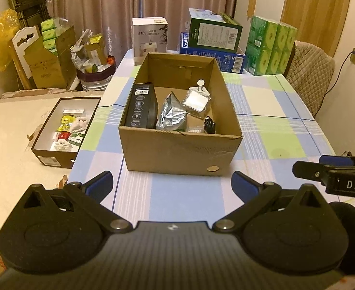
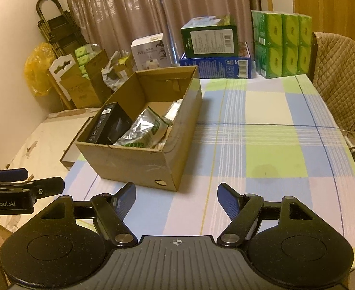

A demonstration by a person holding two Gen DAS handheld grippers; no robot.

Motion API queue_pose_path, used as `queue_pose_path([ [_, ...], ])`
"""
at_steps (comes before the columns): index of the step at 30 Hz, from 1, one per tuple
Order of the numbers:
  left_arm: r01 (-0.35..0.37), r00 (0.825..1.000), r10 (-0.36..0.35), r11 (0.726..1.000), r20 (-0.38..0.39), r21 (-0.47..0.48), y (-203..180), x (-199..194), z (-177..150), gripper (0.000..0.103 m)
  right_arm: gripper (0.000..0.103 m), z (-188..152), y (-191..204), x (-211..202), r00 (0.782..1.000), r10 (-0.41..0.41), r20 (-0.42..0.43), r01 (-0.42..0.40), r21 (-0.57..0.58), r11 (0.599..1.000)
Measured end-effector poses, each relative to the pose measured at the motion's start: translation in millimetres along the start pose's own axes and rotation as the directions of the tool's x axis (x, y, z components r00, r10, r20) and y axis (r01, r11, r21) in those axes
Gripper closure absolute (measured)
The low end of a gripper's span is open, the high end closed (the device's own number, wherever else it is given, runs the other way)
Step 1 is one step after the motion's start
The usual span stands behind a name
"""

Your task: Organize objects

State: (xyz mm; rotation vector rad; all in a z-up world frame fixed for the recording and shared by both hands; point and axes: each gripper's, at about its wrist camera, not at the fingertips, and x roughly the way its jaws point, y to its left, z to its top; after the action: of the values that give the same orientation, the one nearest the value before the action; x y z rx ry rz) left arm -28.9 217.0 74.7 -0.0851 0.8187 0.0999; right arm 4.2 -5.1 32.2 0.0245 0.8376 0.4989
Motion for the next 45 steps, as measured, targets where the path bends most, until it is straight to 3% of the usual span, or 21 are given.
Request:
queue_pose_path([
  [45, -0.012, 1.000, 0.012, 1.000, -0.017, 0.023, -11.8, 11.2, -6.7, 0.000, 0.031, -7.6, -3.1, 5.7, 1.000, -0.006, -0.024, 0.006, 0.005, 1.000],
])
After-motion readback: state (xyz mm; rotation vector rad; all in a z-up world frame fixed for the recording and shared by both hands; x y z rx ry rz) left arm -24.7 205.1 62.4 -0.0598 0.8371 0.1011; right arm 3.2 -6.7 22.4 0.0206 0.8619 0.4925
